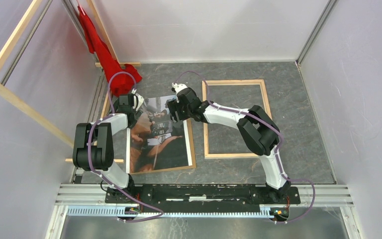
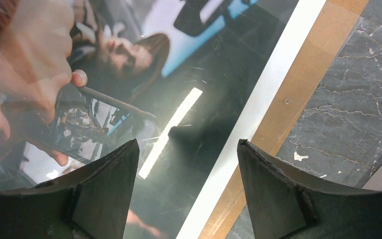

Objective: Put the photo into the frame

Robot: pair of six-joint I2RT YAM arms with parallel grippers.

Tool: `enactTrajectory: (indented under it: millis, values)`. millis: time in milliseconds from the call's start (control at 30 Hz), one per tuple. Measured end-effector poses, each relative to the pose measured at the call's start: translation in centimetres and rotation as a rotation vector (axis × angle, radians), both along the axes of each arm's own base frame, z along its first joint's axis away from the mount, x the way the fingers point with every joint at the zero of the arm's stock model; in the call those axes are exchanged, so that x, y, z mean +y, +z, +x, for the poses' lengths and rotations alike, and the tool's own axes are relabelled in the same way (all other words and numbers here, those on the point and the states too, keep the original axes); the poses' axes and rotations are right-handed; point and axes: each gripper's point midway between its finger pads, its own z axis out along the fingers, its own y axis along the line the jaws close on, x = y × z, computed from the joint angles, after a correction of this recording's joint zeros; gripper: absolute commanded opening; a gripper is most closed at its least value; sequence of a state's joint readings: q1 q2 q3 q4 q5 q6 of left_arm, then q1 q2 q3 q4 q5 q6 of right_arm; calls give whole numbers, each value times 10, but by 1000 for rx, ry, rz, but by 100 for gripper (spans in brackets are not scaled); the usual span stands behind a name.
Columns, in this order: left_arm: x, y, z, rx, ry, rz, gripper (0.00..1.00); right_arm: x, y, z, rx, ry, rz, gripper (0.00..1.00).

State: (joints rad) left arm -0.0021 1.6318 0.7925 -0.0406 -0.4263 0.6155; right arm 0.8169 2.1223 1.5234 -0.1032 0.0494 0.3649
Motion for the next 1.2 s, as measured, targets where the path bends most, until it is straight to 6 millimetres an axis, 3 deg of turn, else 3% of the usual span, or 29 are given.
enactTrajectory:
  millis: [233, 367, 500, 567, 733, 867, 1200]
  values:
    - [0, 0, 2, -6, -1, 0, 93, 2, 3, -1, 2, 9, 13, 83]
    - [-1, 0, 3, -9, -3, -3, 93, -5, 13, 8, -9, -24, 27, 86]
    - [-2, 0, 4, -9, -7, -9, 92, -26, 18, 31, -14, -91, 49, 87]
    - [-3, 0, 6, -6, -11, -15, 92, -46, 15, 47, -5, -143, 53, 87]
    - [-4, 0, 16, -4, -18, -23, 91, -70, 1, 68, 29, -209, 76, 88]
    - [-5, 0, 21, -6, -21, -27, 90, -62, -22, 66, 77, -192, 96, 88]
    - [-7, -1, 28, -8, -26, -27, 90, -34, -19, 86, 88, -168, 186, 87]
